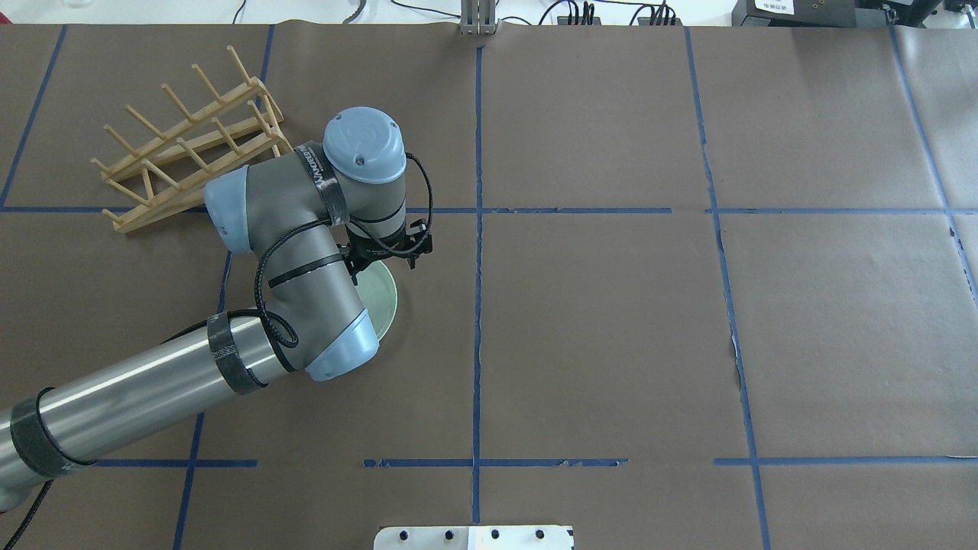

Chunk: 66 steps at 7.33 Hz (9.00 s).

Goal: Place plate on rack
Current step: 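Lower the left gripper onto the plate rim and close on it, then lift the plate with the left gripper and carry it toward the rack, then tilt the plate upright with the left gripper above the rack slots, then lower the upright plate into a rack slot with the left gripper, then open the left gripper and withdraw it away from the plate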

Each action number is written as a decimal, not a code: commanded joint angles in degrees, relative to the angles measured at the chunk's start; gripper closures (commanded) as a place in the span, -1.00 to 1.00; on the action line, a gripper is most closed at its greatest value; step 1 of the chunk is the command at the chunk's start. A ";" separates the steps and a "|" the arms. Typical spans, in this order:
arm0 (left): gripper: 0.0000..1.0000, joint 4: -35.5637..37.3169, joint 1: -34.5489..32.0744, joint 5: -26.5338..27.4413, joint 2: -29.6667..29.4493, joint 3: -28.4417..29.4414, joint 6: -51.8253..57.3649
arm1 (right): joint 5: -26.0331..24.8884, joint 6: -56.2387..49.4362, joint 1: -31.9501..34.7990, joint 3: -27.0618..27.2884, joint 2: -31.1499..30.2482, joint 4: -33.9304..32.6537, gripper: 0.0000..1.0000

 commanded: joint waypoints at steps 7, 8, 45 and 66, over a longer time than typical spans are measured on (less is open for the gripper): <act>-0.52 -3.17 0.51 1.32 0.36 3.01 0.25 | 0.00 -0.03 0.00 -0.03 0.00 -0.05 -1.00; -0.25 -3.09 0.51 1.24 0.36 3.02 0.08 | 0.00 0.06 0.00 -0.03 0.00 0.04 -1.00; 1.00 -82.98 -30.17 -15.99 15.04 9.61 -2.03 | 0.00 -0.03 0.00 -0.03 0.00 0.04 -1.00; -1.00 -65.61 -42.27 -24.77 32.58 4.95 35.24 | 0.00 -0.03 0.00 -0.03 0.00 0.04 -1.00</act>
